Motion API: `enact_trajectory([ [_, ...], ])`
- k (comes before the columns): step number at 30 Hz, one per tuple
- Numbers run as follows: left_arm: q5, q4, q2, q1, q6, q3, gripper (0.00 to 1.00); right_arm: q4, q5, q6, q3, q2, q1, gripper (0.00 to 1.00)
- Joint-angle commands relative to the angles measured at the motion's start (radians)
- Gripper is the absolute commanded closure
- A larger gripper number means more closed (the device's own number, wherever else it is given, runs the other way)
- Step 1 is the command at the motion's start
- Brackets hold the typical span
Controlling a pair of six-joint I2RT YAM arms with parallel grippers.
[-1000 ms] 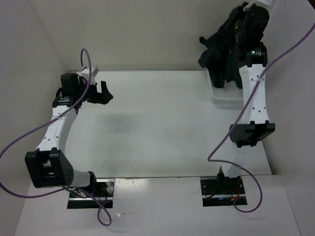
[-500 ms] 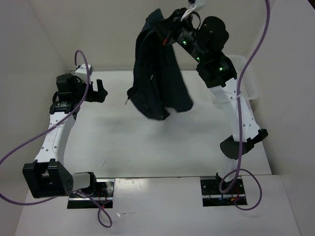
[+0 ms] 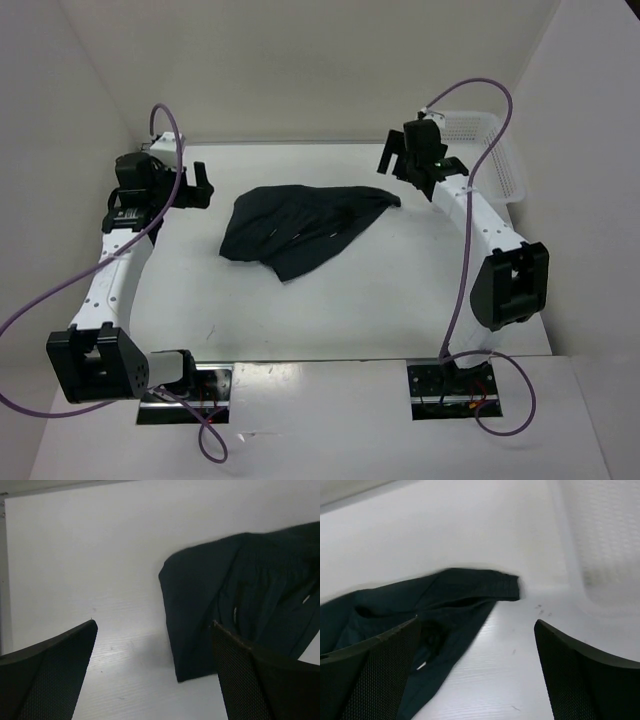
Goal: Fold and stack the shorts
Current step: Move the shorts to the center of the board
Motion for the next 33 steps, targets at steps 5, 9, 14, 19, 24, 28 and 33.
enact_trajectory([
  [5,0.048,-0.177,-0.01,-0.034,0.004,-0.127,0.0,0.141,-0.132,-0.18,0.012,-0.042,0.133,0.0],
  [9,0.012,-0.219,-0.01,-0.048,0.004,-0.222,0.0,0.152,-0.164,-0.277,0.185,0.235,0.309,0.0],
  [14,0.003,-0.162,-0.02,-0.068,0.004,-0.283,0.0,0.118,-0.191,-0.201,0.52,0.54,0.322,0.0],
  [19,-0.032,-0.066,0.032,-0.068,0.004,-0.332,0.0,0.097,-0.198,-0.141,0.69,0.761,0.303,0.0],
  [24,-0.009,-0.033,0.104,-0.068,0.004,-0.32,0.0,0.097,-0.229,-0.128,0.637,0.799,0.303,0.06],
  [28,-0.009,0.006,0.146,-0.077,0.004,-0.329,0.0,0.097,-0.215,-0.128,0.601,0.799,0.303,0.12],
  [33,0.001,0.051,0.177,-0.087,0.004,-0.363,0.03,0.097,-0.238,-0.128,0.592,0.799,0.303,0.57],
])
